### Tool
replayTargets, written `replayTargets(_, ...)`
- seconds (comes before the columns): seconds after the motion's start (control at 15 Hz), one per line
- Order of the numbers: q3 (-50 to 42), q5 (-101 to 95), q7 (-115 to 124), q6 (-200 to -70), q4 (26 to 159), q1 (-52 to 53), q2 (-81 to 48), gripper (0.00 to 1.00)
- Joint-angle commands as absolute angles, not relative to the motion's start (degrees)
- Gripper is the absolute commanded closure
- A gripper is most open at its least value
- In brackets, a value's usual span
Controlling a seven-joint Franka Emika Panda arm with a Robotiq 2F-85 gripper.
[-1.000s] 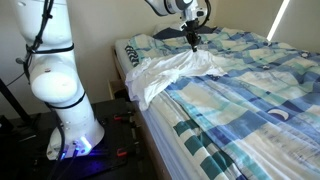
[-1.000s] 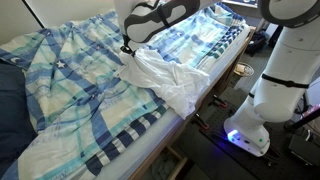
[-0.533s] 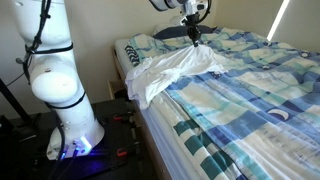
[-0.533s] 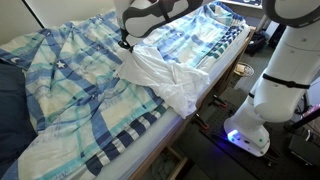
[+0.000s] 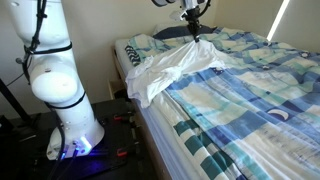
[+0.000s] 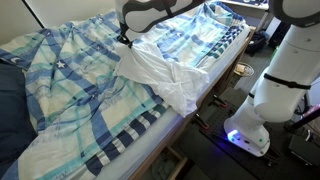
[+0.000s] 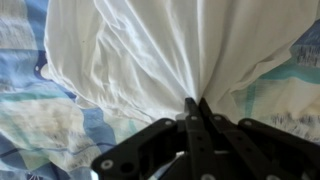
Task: Fold the white t-sheet on the bed
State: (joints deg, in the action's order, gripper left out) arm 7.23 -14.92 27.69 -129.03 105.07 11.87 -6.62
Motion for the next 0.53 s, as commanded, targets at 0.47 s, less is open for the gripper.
replayTargets(0.47,7.40,-15.80,28.36,-126.77,101.42,12.08,-5.71,0.96)
